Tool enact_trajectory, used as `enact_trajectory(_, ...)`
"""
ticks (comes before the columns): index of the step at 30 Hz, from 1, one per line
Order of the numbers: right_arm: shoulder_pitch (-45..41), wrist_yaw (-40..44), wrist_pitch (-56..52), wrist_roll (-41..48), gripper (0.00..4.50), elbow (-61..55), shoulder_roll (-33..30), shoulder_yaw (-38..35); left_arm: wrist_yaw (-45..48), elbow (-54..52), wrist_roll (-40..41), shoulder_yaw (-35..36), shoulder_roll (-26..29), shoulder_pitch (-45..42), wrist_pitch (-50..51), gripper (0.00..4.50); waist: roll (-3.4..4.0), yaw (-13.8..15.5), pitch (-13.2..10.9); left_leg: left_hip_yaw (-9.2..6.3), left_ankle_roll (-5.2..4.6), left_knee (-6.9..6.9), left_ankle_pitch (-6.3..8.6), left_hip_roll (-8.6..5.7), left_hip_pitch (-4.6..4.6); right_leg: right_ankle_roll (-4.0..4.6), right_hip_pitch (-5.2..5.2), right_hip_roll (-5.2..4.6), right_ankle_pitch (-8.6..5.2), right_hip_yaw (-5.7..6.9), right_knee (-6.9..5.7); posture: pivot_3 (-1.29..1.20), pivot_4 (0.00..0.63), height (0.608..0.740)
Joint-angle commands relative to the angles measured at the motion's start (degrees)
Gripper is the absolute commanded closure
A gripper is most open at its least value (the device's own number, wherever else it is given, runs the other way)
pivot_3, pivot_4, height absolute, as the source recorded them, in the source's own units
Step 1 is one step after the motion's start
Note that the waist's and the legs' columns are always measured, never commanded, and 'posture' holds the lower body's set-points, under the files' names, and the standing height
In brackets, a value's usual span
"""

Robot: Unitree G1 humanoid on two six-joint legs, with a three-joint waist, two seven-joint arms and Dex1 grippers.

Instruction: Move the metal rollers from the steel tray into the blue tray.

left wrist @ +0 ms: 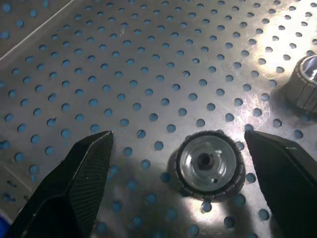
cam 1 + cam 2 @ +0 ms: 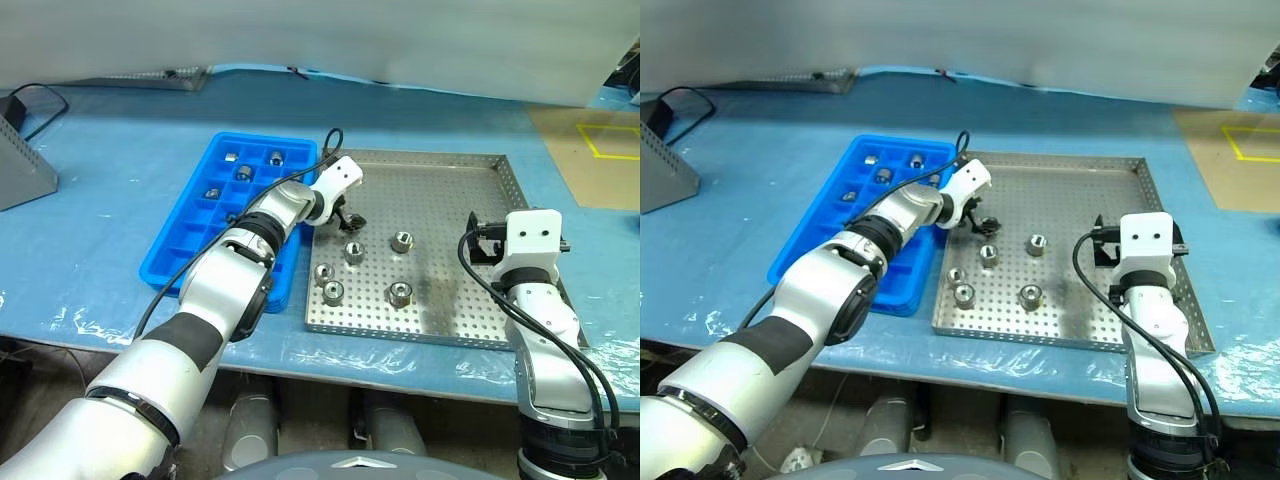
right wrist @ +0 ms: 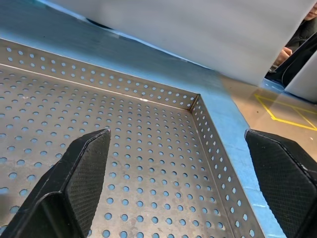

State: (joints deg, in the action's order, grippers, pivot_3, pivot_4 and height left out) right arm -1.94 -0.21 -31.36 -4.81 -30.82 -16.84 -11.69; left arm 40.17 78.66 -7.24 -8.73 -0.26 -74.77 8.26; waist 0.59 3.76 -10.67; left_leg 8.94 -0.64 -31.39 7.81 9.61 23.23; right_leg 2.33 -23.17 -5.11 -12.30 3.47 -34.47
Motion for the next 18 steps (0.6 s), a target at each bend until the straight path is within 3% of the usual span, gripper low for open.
enact_trajectory(1,0.30,-0.64,0.40,-1.28,0.00,-3.32,0.15,-0.77,-0.24,-0.44,-1.27,0.61,0.01,0.95,0.83,0.02,0.00,0.00,0.00,0.00,-0.02,0.00,0.01,0.00,-0.02,0.00,0.04,0.00,0.00,0.00,0.02,-0.24,0.150,0.740)
enact_trajectory(14,0.10,-0.57,0.27,-2.40,0.00,-2.59,0.58,-0.55,0.49,-0.48,-4.99,-0.17,-0.12,3.95,3.77,0.02,0.07,-0.15,0.07,0.00,-0.03,0.01,0.02,0.00,-0.24,-0.05,0.24,-0.01,-0.03,0.00,0.06,-0.23,0.150,0.740)
enact_trajectory(18,-0.05,-0.56,0.39,-2.66,0.00,-2.29,0.80,-0.59,3.05,-0.53,-7.17,-1.77,0.50,4.60,4.11,1.37,0.09,-0.74,0.11,0.00,-0.02,0.05,0.02,0.01,-0.27,-0.12,0.26,-0.01,-0.07,0.01,0.11,-0.23,0.150,0.740)
